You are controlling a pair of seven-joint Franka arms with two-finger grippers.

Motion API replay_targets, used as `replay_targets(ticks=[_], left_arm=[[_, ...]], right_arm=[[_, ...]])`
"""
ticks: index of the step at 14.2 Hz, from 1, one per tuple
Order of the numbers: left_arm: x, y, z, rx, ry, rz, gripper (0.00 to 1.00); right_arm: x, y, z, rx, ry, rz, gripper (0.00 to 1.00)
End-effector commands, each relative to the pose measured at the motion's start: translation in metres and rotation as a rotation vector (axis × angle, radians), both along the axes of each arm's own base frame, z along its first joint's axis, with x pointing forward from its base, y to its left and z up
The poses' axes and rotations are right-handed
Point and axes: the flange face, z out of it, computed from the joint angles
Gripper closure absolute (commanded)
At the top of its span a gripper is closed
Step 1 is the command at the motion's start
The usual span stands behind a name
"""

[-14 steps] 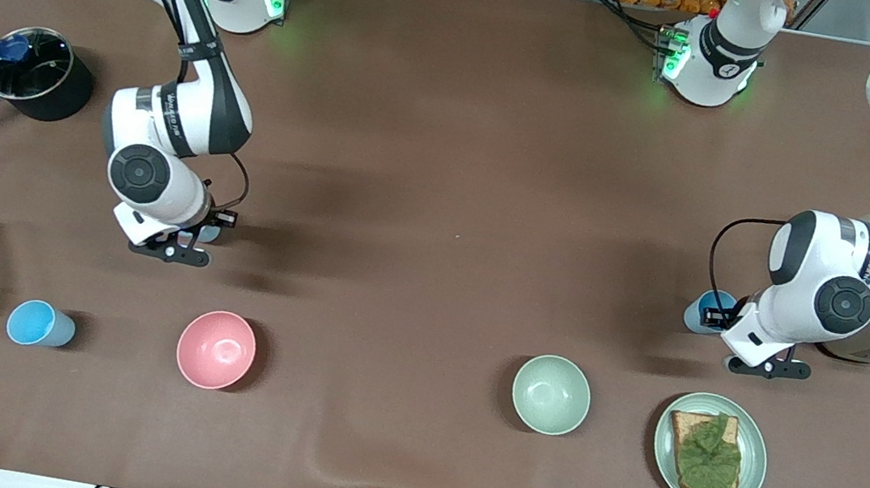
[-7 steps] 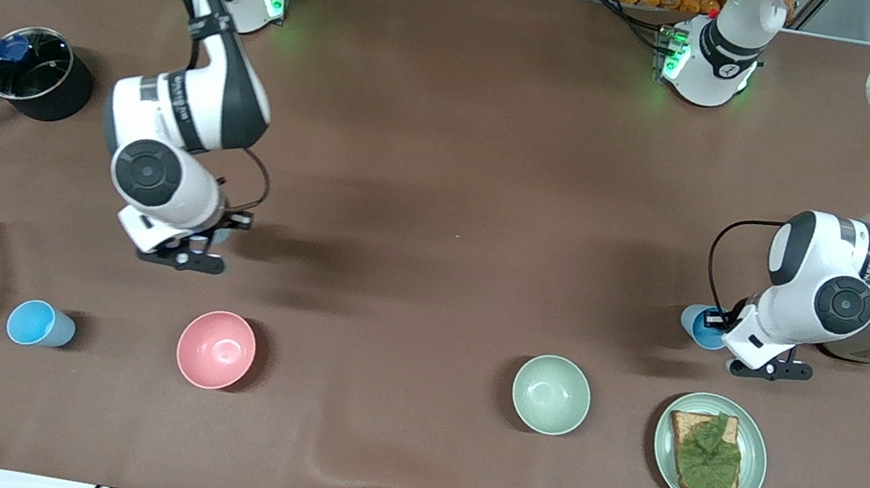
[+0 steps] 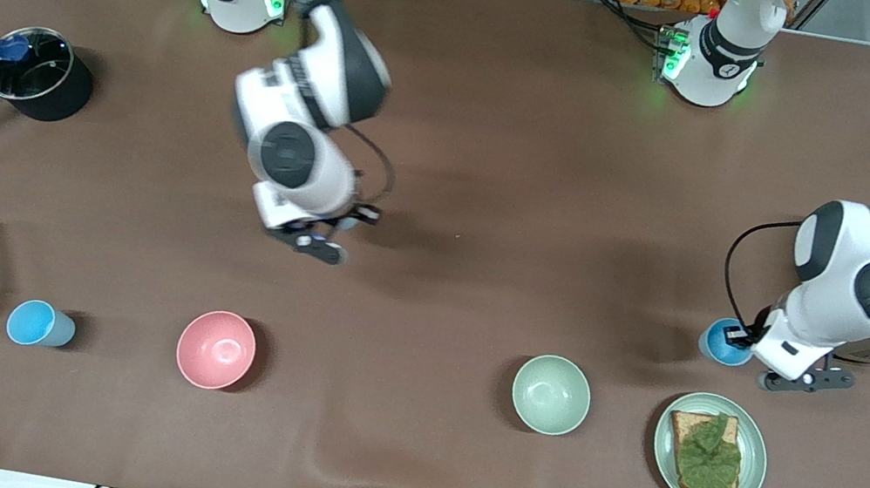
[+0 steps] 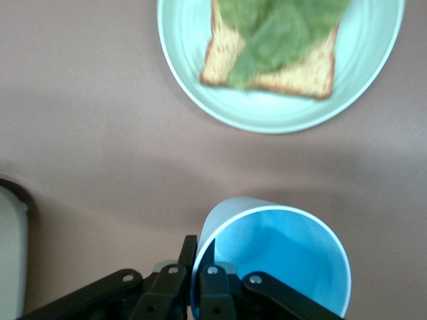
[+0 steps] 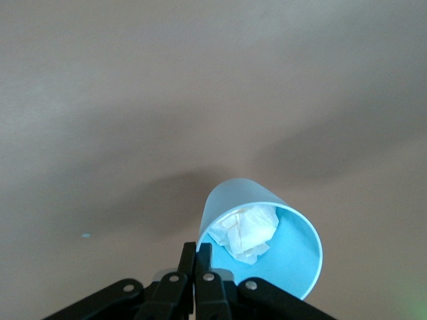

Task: Stack blue cups with both arms
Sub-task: 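Set the tissue cup mid-table with the right gripper while the left gripper follows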

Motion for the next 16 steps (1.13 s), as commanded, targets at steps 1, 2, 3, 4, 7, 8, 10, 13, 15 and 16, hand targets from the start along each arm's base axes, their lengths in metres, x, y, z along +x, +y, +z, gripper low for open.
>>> replay_targets(ticks=[1,2,3,4,7,8,10,13,15,16], left_arm=[[0.0,-0.005,0.015,-0.013,-0.02,0.05,1.0],[0.0,-0.007,0.016,-0.013,-0.023,0.059,1.0],[-0.001,-0.013,0.016,-0.017,-0.022,0.058,1.0],[-0.001,-0.014,0.016,-0.019,-0.022,0.06,1.0],[-0.001,-0.023,0.025,-0.029,-0.04,0.081,1.0],[-0.001,-0.03,0.03,-0.038,-0.046,0.087,1.0],[-0.002,-0.044,0.037,-0.071,-0.056,0.125,1.0],[-0.001,-0.077,0.044,-0.1,-0.069,0.158,1.0],[-0.006,-0.105,0.045,-0.121,-0.067,0.19,1.0],[-0.008,-0.116,0.045,-0.13,-0.068,0.213,1.0]], right_arm=[[0.003,0.036,-0.022,0.007,-0.032,-0.083,1.0],[-0.001,0.046,-0.024,0.014,-0.049,-0.101,1.0],[-0.005,0.053,-0.029,0.013,-0.055,-0.116,1.0],[-0.006,0.056,-0.036,0.014,-0.059,-0.126,1.0],[-0.007,0.057,-0.046,-0.032,-0.097,-0.084,1.0],[-0.012,0.062,-0.052,-0.037,-0.096,-0.073,1.0],[-0.021,0.075,-0.062,-0.027,-0.102,-0.059,1.0],[-0.021,0.076,-0.063,-0.021,-0.105,-0.06,0.91],[-0.016,0.074,-0.056,-0.018,-0.114,-0.074,0.0],[-0.013,0.071,-0.05,-0.015,-0.12,-0.072,0.0]])
